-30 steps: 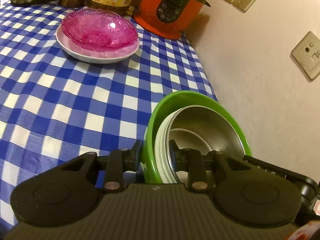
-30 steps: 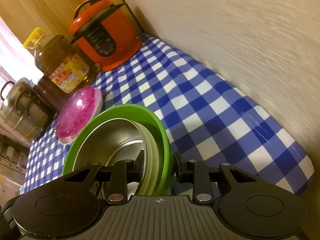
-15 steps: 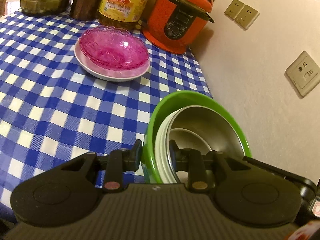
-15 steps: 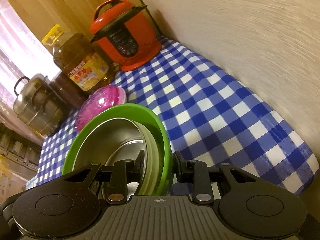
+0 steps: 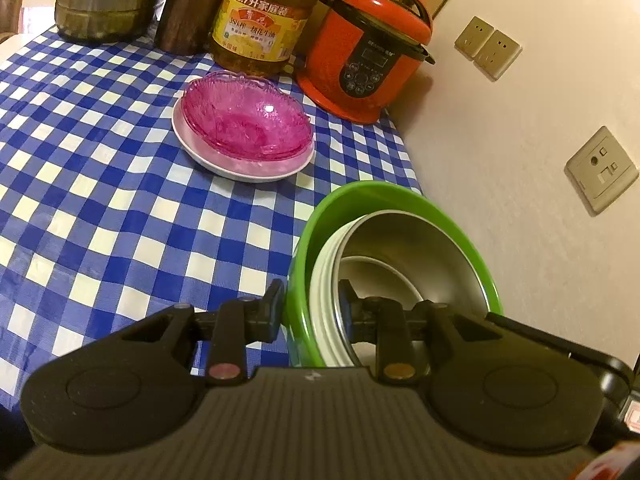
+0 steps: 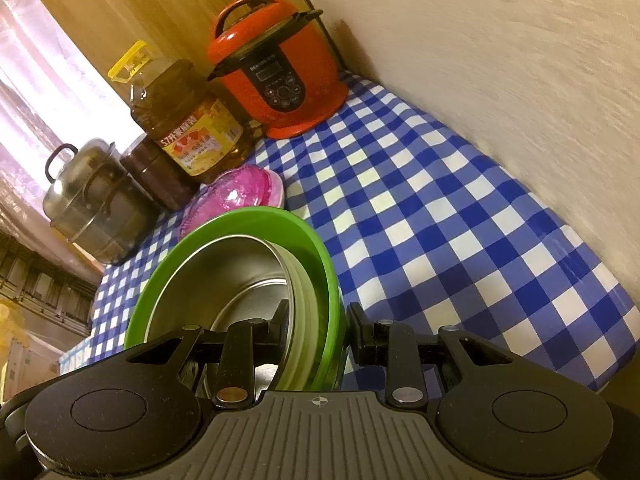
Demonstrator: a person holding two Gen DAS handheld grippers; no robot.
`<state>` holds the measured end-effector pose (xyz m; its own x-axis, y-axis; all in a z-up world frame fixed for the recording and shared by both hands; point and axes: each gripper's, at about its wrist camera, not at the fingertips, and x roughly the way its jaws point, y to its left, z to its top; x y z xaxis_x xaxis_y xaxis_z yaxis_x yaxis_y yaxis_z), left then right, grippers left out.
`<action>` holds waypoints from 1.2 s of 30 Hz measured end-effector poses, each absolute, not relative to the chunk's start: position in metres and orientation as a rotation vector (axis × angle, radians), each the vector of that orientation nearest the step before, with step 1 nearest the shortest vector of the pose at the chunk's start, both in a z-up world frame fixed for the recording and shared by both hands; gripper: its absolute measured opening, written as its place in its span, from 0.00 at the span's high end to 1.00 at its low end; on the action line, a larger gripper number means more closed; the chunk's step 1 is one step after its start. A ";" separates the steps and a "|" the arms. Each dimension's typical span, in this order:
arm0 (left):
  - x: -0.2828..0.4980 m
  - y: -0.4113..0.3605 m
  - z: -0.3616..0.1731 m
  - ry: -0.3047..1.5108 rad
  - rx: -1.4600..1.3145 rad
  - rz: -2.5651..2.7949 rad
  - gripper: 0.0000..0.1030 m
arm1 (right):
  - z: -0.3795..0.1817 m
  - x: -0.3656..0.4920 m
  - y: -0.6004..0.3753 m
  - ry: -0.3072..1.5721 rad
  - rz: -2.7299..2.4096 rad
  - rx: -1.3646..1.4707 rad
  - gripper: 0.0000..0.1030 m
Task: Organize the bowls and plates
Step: 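Lower the nested bowls onto the pink dishes on the white plate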
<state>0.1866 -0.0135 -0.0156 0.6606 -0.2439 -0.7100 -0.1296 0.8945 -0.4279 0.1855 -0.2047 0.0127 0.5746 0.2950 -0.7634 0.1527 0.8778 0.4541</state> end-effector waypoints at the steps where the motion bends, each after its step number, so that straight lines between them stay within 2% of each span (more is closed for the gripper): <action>1: 0.187 -0.013 -0.014 0.854 -0.473 -0.068 0.76 | 0.014 0.186 -0.204 0.965 0.088 0.512 0.72; 36: 0.237 0.006 -0.015 0.863 -0.454 -0.058 0.76 | 0.007 0.238 -0.183 0.980 0.117 0.505 0.72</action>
<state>0.2368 0.0062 -0.0146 0.6547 -0.2303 -0.7200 -0.1315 0.9033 -0.4084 0.2379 -0.1834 0.0071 0.5604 0.3180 -0.7647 0.1287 0.8787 0.4597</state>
